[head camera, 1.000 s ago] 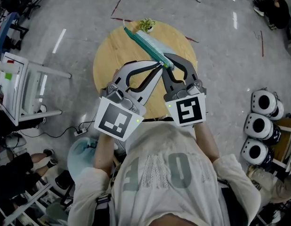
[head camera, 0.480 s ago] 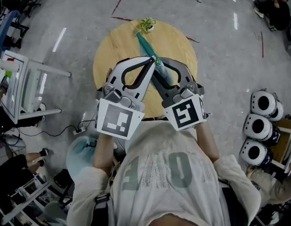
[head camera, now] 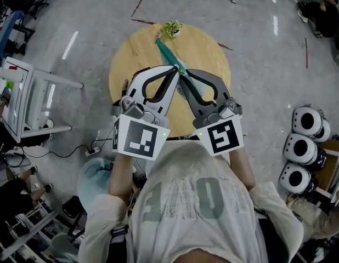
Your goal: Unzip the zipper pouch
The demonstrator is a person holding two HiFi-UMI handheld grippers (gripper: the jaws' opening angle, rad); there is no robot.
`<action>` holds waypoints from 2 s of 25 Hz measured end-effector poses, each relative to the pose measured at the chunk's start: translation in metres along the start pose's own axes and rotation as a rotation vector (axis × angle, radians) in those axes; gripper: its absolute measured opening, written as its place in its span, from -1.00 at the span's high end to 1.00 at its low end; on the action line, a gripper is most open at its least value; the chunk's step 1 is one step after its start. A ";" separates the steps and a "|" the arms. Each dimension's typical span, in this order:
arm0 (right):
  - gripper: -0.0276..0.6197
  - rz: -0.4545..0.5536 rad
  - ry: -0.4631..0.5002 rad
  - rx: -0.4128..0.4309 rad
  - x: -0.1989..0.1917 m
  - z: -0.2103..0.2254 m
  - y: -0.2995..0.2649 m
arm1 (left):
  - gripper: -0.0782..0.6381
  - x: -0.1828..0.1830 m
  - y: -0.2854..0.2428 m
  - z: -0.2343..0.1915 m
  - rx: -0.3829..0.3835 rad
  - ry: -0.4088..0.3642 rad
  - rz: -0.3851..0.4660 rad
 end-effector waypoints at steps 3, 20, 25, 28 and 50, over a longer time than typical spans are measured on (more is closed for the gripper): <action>0.81 -0.002 -0.003 -0.011 0.000 0.003 0.001 | 0.71 -0.001 -0.002 0.001 -0.001 0.013 -0.001; 0.82 0.128 -0.137 -0.007 0.002 0.005 0.020 | 0.71 -0.031 -0.005 -0.024 0.079 0.086 -0.096; 0.82 0.152 -0.182 -0.010 0.005 0.009 0.028 | 0.71 -0.040 -0.004 -0.035 0.119 0.101 -0.135; 0.82 0.161 -0.187 -0.007 0.006 0.010 0.030 | 0.71 -0.047 -0.001 -0.042 0.134 0.104 -0.151; 0.82 0.160 -0.204 0.013 -0.001 0.015 0.040 | 0.70 -0.063 -0.003 -0.048 0.168 0.127 -0.181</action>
Point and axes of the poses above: the fingertips, and each gripper's own axes: y backward along the fingers, z to its right, x out of its top, the point moved 10 cm from there along y, backward along the fingers, and after that the axes turned 3 degrees about -x, right-handed, at the moved point
